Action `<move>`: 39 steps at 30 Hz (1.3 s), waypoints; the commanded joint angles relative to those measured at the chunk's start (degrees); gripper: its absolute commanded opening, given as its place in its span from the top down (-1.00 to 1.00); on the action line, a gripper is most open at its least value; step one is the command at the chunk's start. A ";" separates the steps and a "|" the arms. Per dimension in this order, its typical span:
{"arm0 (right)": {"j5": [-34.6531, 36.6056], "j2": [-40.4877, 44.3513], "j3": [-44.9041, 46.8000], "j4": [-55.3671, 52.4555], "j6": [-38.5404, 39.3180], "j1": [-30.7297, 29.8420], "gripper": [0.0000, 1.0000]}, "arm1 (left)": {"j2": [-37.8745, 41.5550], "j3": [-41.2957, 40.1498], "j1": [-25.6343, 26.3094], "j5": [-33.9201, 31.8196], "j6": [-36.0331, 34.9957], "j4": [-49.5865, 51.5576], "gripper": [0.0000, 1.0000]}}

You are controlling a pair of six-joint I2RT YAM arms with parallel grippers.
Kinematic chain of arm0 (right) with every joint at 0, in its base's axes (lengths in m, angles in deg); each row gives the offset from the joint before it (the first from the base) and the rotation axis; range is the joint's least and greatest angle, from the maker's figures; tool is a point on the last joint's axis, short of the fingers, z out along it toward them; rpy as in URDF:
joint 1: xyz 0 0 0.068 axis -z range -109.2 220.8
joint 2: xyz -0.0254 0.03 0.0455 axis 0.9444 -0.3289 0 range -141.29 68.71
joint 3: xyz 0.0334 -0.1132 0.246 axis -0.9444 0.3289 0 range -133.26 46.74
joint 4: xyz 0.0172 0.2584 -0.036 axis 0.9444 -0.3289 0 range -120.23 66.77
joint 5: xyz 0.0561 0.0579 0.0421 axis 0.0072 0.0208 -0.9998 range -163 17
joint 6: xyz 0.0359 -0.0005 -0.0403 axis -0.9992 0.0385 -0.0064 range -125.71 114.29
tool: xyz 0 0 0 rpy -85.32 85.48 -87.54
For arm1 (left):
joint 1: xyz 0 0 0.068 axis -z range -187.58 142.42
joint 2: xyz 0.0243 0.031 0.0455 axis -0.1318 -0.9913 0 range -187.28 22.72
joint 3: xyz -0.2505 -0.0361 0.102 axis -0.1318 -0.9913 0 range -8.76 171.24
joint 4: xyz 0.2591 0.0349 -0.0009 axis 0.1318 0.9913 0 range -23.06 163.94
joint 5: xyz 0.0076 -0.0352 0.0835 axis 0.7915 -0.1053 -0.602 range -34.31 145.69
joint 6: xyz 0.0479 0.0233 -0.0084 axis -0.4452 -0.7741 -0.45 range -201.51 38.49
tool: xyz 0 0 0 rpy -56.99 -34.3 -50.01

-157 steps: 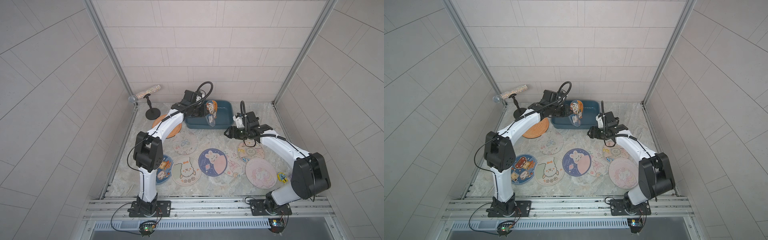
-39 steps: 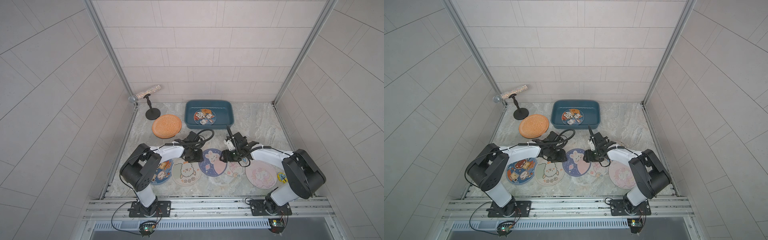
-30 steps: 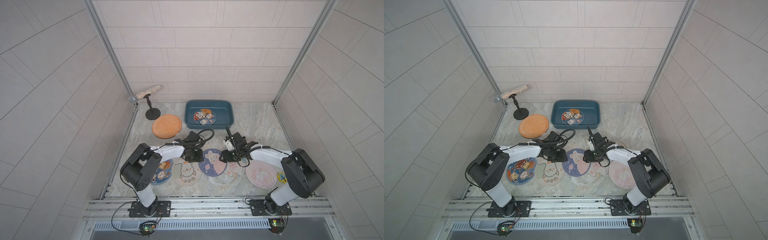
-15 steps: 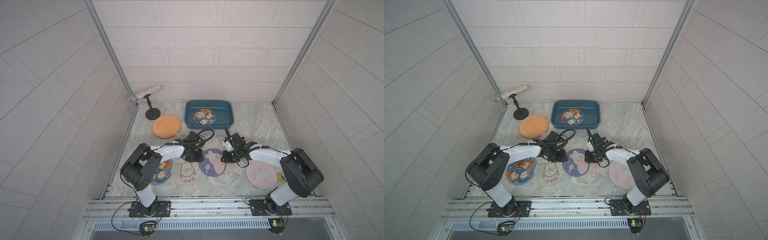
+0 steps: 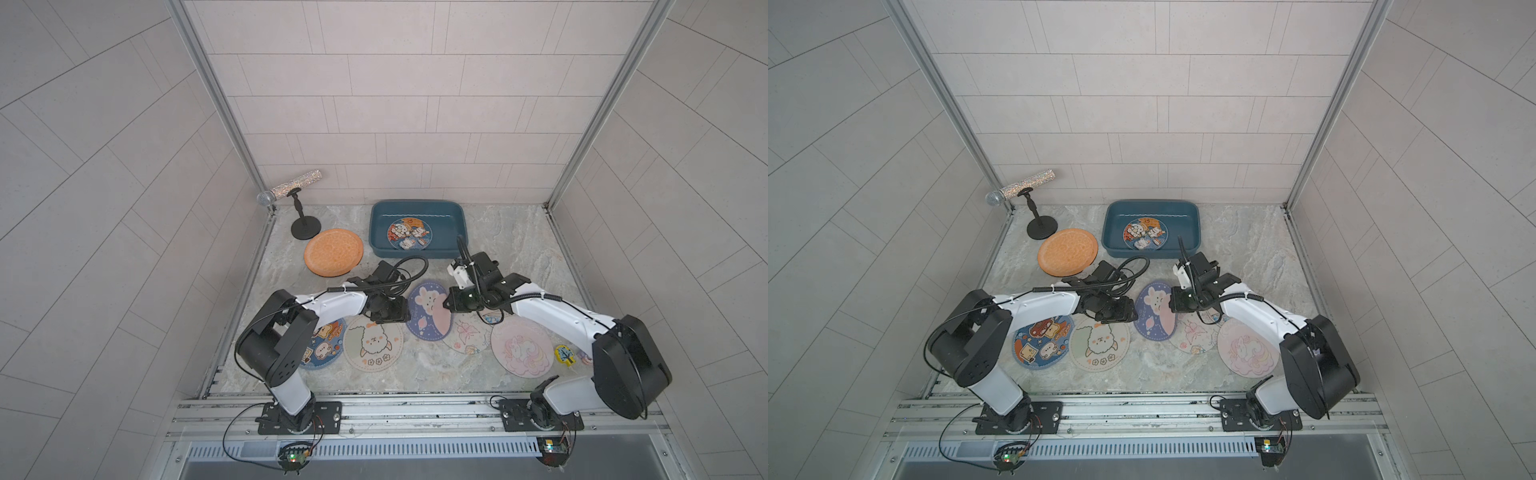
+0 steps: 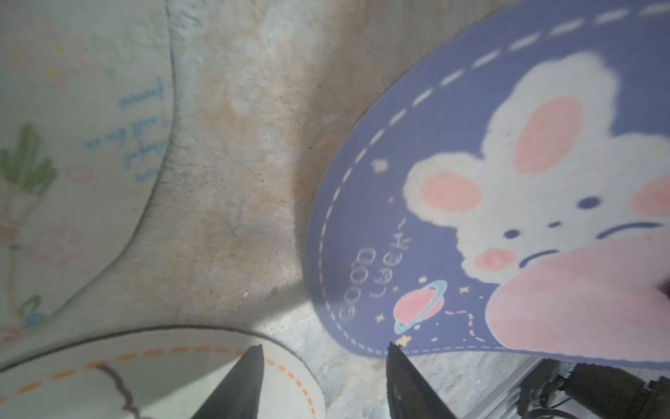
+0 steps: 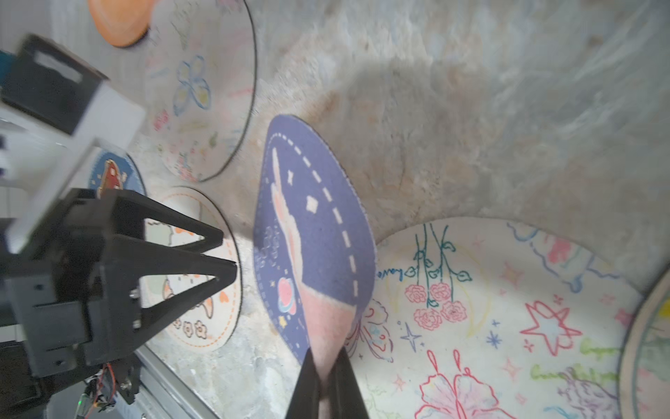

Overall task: Put the coasters into the storage box
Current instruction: Pick up the coaster from the center of the board, then place the coaster in the storage box.

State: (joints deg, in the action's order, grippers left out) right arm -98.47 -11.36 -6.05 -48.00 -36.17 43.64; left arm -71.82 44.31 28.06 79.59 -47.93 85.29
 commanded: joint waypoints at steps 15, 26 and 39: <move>1.13 -4.56 -23.40 -4.17 2.94 6.76 1.00 | 9.42 -3.91 -8.45 2.15 -0.18 -2.52 -0.43; -1.14 -22.12 -40.58 6.14 -0.58 7.29 1.00 | 11.95 -6.71 -10.41 2.77 -0.36 -3.38 -0.54; -4.52 -42.78 -56.39 16.48 -7.83 7.50 1.00 | 12.95 -8.46 -10.91 2.23 -0.09 -3.50 -0.59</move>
State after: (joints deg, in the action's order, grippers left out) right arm -102.14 -51.71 -58.81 -34.45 -41.92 50.89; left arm -60.39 36.42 17.55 81.85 -47.86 81.82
